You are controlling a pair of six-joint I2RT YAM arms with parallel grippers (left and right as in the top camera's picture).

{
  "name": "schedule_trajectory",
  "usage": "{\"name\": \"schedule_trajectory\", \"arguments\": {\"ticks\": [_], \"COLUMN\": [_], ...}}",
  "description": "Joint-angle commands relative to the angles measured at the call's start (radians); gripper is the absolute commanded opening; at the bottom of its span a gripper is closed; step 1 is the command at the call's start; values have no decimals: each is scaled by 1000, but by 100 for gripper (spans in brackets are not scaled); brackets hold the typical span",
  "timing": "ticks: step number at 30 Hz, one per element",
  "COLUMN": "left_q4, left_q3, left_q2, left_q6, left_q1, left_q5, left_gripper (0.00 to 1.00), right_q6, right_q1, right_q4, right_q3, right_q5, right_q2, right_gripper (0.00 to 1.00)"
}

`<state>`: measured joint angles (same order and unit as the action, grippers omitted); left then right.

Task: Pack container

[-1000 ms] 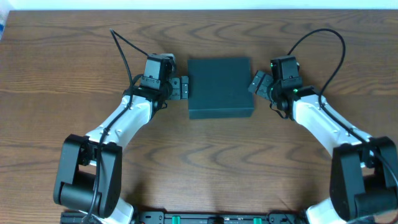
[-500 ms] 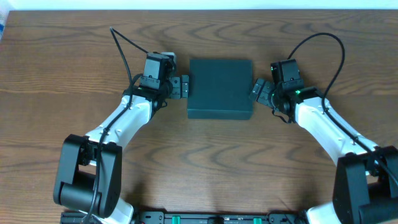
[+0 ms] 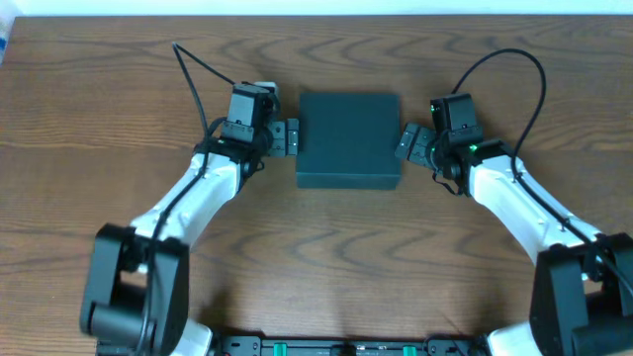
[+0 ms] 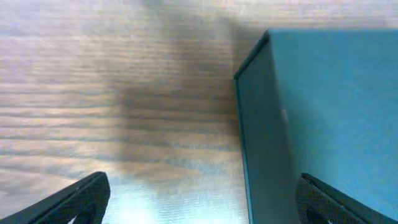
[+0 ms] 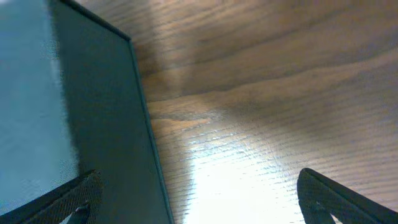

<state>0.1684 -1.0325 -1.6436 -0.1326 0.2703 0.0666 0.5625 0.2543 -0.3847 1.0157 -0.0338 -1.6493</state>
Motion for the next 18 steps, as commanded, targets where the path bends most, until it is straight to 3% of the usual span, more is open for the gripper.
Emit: {"name": "schedule_trajectory", "arguments": {"ticks": [1,7,18], "left_q4": [29,153,616], "left_q3": [-64,-71,-71], "left_q2": [123,291,665], "left_q6": [48,68,69], "left_q1": [3,3,10], "left_q5": [-34,-23,19], "left_gripper": [96,96,96], "right_q6": [-66,-162,-265], "right_q1": [20,21,70], "right_q4": [7,-68,-360], "right_q3": [-2,-2,-2], "right_q5": [-20,-49,-90], "right_q2": [114,321,735], "right_gripper": [99,99,99]}}
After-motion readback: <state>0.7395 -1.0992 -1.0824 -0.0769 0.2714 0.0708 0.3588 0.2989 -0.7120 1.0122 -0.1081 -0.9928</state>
